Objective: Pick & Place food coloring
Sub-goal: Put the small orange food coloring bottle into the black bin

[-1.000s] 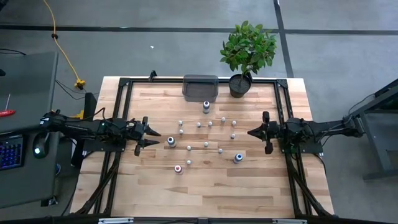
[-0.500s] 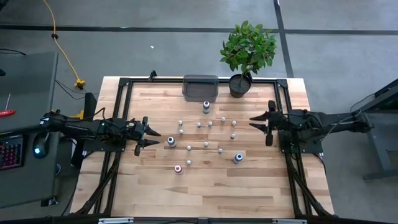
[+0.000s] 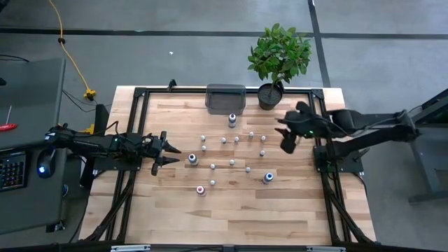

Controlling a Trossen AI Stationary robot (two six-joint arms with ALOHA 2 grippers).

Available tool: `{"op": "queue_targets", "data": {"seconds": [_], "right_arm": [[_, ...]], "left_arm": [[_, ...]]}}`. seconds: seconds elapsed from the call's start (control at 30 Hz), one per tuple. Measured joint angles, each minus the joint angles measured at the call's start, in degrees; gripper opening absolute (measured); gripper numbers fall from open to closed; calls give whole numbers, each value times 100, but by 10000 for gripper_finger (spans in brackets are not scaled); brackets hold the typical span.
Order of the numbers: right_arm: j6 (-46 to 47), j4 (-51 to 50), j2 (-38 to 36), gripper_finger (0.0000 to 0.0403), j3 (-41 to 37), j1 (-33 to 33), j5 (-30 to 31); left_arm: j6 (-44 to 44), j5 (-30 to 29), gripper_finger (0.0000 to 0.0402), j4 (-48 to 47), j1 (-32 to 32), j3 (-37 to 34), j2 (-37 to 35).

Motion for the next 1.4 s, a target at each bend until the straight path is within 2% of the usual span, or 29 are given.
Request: {"op": "queue_targets", "data": {"seconds": [0.17, 0.33, 0.43, 0.53, 0.9, 1.4], "right_arm": [[1756, -1258, 699, 147, 632, -446, -454], [2680, -1565, 1201, 163, 632, -871, -1356], [2794, -1586, 1510, 175, 563, -1069, -1884], [2867, -1573, 1824, 187, 544, -1205, -2059], [2992, -1528, 2753, 228, 536, -1607, -2182], [2554, -564, 2862, 252, 535, -1824, -2069]], "left_arm": [[0, 0, 163, 0, -1, 0, 0], [2, 0, 163, 0, -1, 0, 0], [2, 0, 163, 0, -1, 0, 0], [0, 0, 163, 0, 1, 0, 0], [0, 0, 163, 0, 0, 0, 1], [1, 0, 163, 0, 0, 0, 0]]}}
